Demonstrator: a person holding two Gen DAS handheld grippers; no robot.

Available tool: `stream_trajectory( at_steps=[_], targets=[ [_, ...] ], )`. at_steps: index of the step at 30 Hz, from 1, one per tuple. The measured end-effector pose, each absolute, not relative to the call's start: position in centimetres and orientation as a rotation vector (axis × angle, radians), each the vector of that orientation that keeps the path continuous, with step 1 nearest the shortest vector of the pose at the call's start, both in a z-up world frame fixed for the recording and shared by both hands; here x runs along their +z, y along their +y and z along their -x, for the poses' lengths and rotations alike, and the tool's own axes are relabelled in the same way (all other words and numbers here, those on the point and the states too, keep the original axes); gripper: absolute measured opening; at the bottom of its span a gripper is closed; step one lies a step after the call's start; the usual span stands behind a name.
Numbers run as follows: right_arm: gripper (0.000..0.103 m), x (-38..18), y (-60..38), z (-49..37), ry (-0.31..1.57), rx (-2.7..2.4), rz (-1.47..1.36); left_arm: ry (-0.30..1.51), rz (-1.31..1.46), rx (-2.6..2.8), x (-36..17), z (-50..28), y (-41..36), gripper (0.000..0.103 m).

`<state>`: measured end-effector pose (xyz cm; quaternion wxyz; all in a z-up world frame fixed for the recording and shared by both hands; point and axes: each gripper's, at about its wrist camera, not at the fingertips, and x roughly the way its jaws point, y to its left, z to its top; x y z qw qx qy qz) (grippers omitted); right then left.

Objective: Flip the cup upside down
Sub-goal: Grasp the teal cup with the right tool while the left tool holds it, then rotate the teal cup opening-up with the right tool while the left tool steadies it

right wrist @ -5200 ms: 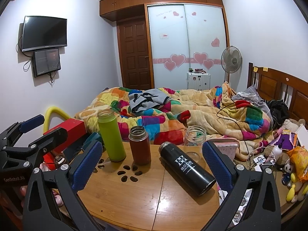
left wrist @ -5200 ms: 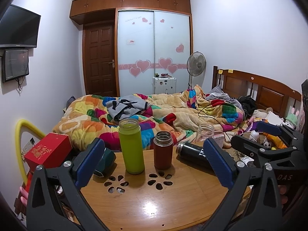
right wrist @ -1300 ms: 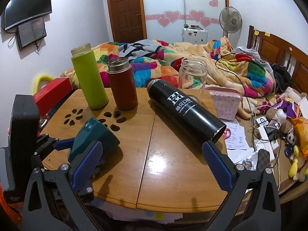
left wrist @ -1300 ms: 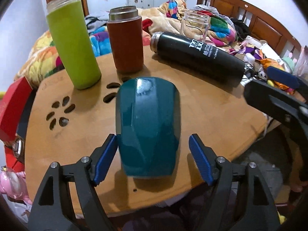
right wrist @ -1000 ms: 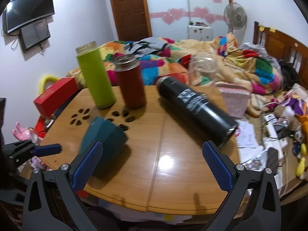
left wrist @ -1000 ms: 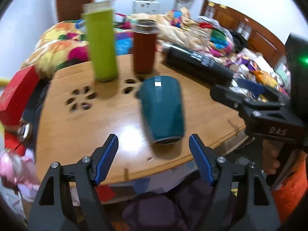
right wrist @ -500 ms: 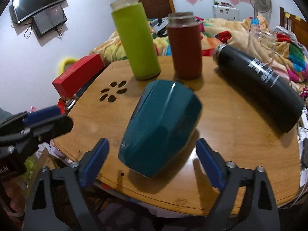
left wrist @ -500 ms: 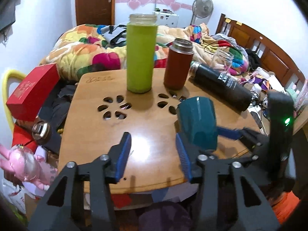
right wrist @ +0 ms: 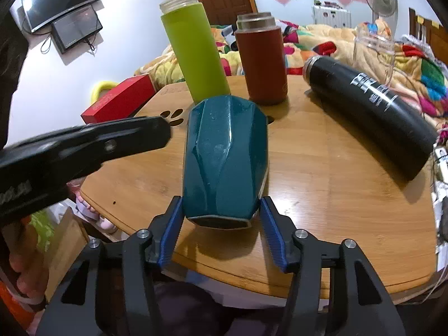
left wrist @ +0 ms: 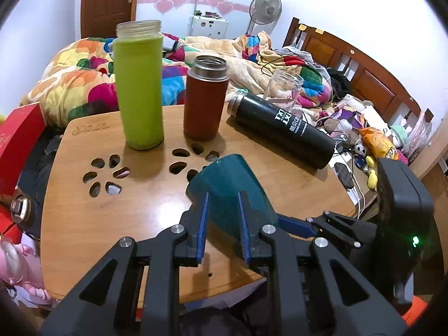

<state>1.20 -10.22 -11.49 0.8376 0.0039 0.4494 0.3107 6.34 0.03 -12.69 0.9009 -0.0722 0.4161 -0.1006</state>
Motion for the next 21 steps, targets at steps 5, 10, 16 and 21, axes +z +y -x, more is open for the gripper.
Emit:
stream_trajectory(
  at_steps=[5,10,16,21],
  targets=[
    [0.048,-11.2,-10.8,-1.0,0.931,0.655,0.017,0.857,0.136,-0.207,-12.7,-7.0,-0.6,0.019],
    [0.048,-10.7,-11.3,-0.5,0.916,0.642,0.047,0.869,0.134,-0.217,-13.0,-7.5,-0.7,0.019],
    [0.048,-9.8,-12.3,-0.1,0.885,0.628,0.073,0.876,0.148,-0.229,-13.4,-7.6,-0.9,0.019],
    [0.047,-8.7,-12.6,0.2,0.850,0.619,0.094,0.866,0.154,-0.236,-13.1,-7.5,-0.8,0.019]
  ],
)
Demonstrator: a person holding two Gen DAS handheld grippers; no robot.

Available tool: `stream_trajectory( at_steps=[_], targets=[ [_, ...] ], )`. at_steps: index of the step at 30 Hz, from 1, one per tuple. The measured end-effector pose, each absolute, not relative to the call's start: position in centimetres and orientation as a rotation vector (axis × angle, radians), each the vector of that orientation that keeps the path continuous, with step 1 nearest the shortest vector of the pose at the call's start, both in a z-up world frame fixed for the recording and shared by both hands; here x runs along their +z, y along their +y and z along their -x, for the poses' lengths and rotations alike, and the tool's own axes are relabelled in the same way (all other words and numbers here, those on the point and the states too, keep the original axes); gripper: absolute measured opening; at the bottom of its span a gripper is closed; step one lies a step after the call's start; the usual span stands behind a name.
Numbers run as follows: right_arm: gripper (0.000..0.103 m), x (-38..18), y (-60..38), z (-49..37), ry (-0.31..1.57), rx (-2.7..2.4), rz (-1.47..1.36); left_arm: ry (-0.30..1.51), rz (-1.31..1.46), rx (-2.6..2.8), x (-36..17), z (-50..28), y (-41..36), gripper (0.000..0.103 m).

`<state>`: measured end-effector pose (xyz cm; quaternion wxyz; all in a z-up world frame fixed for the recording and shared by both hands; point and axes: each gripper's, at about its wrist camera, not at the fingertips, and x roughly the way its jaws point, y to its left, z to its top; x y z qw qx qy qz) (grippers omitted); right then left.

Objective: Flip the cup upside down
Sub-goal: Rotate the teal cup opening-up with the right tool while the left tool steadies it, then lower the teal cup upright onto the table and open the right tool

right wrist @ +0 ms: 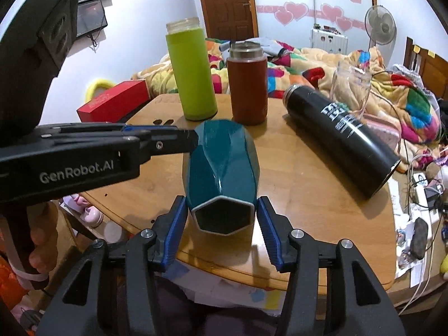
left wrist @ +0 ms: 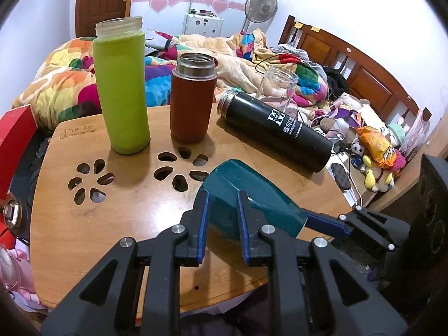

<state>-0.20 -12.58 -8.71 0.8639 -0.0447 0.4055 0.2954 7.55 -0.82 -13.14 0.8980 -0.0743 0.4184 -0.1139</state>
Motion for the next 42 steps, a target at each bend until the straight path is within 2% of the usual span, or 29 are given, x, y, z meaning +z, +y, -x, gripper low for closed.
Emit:
stream_trajectory(
  at_steps=[19,22,34,42],
  targets=[
    [0.042,-6.0,-10.7,-2.0,0.768,0.687,0.107,0.829,0.192,-0.178,-13.0,-9.1,1.9,0.019],
    [0.020,-5.7,-10.2,-2.6,0.758,0.713,0.110,0.814,0.214,-0.173,-12.8,-9.4,2.7,0.017],
    [0.023,-6.5,-10.1,-5.6,0.782,0.689,0.050,0.820,0.207,-0.183,-13.4,-10.9,2.1,0.014],
    [0.023,-6.0,-10.6,-5.1,0.784,0.662,0.063,0.782,0.214,-0.138,-11.4,-9.4,3.2,0.014]
  ],
)
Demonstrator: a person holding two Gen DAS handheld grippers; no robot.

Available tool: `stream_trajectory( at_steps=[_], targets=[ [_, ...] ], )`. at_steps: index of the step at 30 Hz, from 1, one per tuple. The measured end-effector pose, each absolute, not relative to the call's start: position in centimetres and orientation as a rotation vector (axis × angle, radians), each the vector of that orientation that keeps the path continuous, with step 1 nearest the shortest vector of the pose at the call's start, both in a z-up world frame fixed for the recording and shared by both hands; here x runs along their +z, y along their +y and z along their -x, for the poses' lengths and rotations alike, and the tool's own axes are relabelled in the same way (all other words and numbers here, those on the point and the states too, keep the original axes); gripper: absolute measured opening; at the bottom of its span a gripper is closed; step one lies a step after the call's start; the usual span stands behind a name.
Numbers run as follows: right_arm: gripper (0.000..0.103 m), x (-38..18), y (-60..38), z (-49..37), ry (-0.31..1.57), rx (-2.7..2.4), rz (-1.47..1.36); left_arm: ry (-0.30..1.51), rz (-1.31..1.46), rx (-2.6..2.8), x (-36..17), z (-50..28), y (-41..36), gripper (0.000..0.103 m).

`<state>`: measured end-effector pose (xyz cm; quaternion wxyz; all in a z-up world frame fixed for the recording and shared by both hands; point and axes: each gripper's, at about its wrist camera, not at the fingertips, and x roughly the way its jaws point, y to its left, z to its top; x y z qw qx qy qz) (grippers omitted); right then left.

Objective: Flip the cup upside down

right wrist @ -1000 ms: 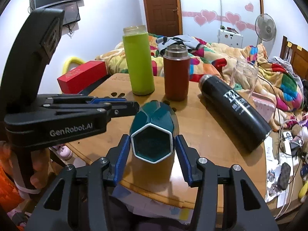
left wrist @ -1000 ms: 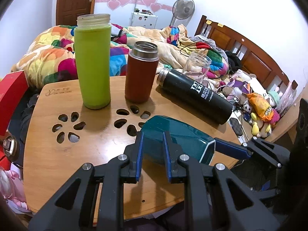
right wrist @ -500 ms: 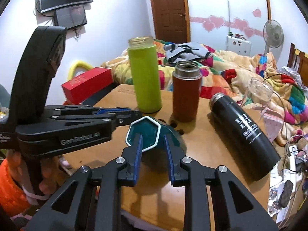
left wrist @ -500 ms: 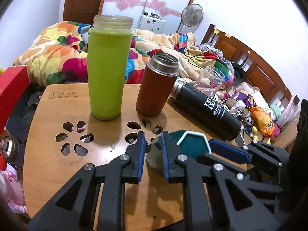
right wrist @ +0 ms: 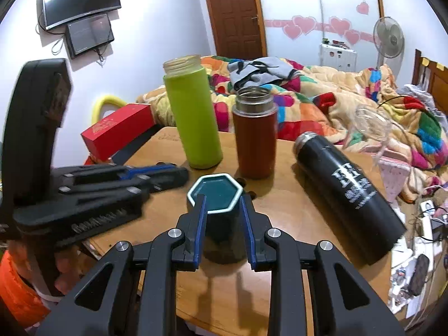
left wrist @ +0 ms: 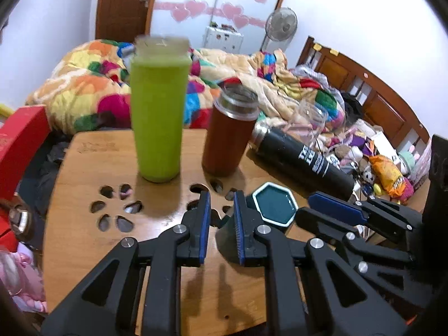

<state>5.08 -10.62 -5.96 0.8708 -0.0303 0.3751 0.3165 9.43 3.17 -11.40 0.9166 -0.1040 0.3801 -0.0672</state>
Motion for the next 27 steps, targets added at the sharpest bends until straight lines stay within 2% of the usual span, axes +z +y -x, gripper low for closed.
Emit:
stream_trajectory(
  at_steps=[4,6,7,8,9,14,16,17,19,20,27],
  targets=[
    [0.025,-4.2,-12.4,-4.7,0.771,0.619,0.025,0.718,0.217,-0.133,-8.6,-7.3,3.7,0.015],
    [0.034,-3.3,-13.2,-4.5,0.755,0.592,0.013,0.683,0.217,-0.127,-7.2,-6.1,3.7,0.031],
    [0.045,-2.5,-13.9,-4.1,0.736,0.572,0.002,0.665,0.219,-0.123,-6.5,-5.5,3.7,0.036],
    [0.054,-1.8,-14.4,-3.8,0.716,0.562,-0.007,0.641,0.218,-0.117,-5.7,-4.7,3.7,0.046],
    [0.057,-1.3,-14.7,-3.4,0.700,0.555,-0.014,0.623,0.214,-0.114,-5.1,-4.1,3.6,0.054],
    [0.079,2.2,-16.8,-0.8,0.598,0.499,-0.031,0.546,0.157,-0.084,-2.4,-1.1,2.7,0.071],
    [0.087,3.3,-17.6,0.2,0.563,0.483,-0.039,0.527,0.143,-0.067,-1.8,-0.2,2.4,0.088],
    [0.092,3.8,-17.8,0.6,0.550,0.478,-0.042,0.517,0.138,-0.056,-1.5,0.2,2.3,0.101],
    [0.101,4.5,-18.2,1.2,0.534,0.466,-0.050,0.479,0.125,-0.027,-0.9,1.2,1.9,0.103],
    [0.103,4.8,-18.4,1.3,0.527,0.462,-0.056,0.467,0.113,-0.019,-0.6,1.6,1.7,0.103],
    [0.103,5.8,-19.0,2.4,0.486,0.444,-0.050,0.439,0.067,0.012,0.0,3.0,0.9,0.103]
  ],
)
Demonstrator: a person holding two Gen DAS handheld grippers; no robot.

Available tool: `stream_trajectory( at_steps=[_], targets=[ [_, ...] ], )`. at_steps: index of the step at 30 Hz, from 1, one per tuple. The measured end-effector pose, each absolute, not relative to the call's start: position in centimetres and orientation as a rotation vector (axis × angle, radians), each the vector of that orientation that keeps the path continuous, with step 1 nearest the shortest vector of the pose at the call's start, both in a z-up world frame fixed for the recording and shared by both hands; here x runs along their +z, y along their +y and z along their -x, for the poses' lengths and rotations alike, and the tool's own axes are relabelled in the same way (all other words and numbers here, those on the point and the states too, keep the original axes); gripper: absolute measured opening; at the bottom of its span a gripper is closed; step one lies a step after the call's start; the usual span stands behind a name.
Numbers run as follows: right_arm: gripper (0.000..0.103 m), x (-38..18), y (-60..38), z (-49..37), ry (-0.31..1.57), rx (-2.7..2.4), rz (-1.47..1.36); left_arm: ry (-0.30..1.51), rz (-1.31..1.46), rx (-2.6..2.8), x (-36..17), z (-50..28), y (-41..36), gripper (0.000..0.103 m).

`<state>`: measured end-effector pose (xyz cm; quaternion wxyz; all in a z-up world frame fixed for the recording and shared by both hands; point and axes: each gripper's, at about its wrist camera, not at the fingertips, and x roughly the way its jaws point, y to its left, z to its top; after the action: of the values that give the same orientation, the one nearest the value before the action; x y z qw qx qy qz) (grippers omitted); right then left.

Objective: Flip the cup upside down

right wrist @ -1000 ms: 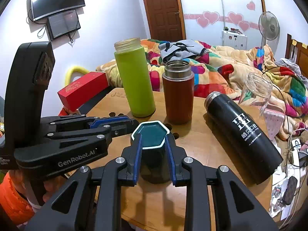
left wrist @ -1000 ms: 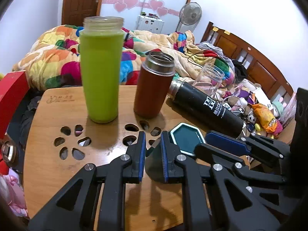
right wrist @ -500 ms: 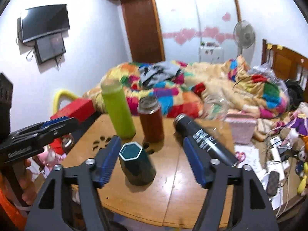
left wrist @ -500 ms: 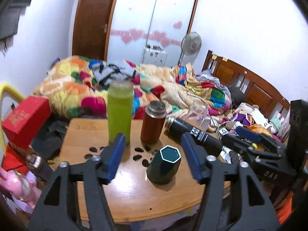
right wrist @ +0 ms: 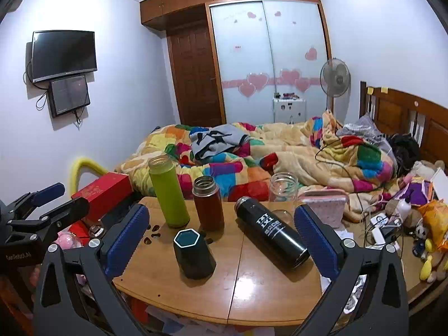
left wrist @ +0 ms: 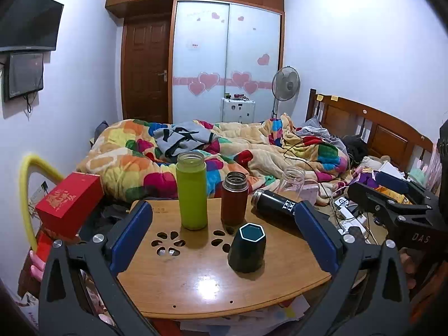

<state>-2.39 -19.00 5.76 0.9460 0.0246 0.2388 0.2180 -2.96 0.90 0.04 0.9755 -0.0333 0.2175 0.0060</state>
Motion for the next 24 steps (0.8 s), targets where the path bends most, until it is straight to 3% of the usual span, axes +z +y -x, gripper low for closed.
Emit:
stream_trajectory(
  at_steps=[24],
  targets=[
    [0.103,6.47,-18.39,2.16,0.455,0.440,-0.032,0.384,0.061,0.022,0.90,2.81,0.61,0.103]
  ],
)
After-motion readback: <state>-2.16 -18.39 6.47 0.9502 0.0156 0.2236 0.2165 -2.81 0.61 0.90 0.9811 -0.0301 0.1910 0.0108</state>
